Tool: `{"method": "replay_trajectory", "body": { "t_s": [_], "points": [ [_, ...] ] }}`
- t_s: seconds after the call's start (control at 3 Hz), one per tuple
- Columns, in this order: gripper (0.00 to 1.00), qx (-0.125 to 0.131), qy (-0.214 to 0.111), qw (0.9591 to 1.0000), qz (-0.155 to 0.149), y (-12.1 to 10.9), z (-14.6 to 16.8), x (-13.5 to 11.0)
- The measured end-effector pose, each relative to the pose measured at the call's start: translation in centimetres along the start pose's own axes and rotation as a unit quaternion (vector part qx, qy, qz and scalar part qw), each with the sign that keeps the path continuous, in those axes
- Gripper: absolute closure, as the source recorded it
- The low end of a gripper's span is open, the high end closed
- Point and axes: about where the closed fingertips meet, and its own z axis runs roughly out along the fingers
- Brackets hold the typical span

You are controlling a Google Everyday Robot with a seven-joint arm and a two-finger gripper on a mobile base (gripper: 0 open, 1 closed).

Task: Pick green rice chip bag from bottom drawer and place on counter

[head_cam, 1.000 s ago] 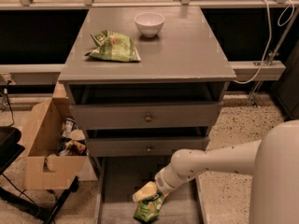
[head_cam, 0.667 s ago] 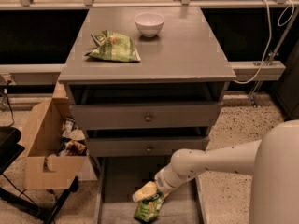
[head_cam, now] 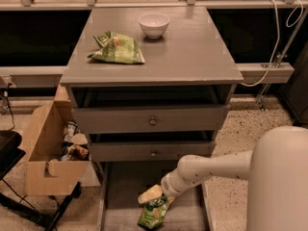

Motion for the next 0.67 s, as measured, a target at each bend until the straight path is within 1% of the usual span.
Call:
{"method": "replay_trajectory", "body": {
  "t_s": [0.33,0.67],
  "points": [
    [0.0,0.028,-0.013,0.9995,0.009,-2.2,0.4,-1.4],
    [0.0,0.081,-0.023,0.9963,0.013,-4.7,0.1,-3.4]
  ]
}}
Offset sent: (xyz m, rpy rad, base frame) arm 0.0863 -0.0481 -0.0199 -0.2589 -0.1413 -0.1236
